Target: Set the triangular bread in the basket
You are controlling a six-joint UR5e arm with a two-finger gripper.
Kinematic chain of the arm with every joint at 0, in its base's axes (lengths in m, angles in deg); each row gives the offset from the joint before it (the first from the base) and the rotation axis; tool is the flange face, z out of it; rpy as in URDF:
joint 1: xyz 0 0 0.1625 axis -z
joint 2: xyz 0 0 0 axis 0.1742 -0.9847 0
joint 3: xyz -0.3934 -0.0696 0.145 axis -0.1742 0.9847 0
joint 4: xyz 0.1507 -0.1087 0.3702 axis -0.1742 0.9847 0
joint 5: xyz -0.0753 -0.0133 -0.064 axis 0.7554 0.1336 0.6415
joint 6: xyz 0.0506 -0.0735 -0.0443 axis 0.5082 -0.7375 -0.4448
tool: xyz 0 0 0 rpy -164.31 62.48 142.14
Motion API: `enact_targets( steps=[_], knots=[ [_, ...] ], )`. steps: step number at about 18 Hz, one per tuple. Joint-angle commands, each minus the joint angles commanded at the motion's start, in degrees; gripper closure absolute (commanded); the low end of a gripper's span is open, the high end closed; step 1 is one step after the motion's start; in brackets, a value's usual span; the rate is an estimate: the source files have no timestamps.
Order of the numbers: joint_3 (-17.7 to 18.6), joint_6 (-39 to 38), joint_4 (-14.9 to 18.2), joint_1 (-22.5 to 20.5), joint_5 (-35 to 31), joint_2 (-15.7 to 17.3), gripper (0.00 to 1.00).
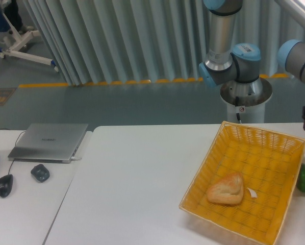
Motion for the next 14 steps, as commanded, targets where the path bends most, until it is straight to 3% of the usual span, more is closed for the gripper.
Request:
enact_targets(
  steps=[14],
  knots=[
    [0.2, -0.1, 0.4, 0.2, 1.8, 0.0, 0.0]
  ],
)
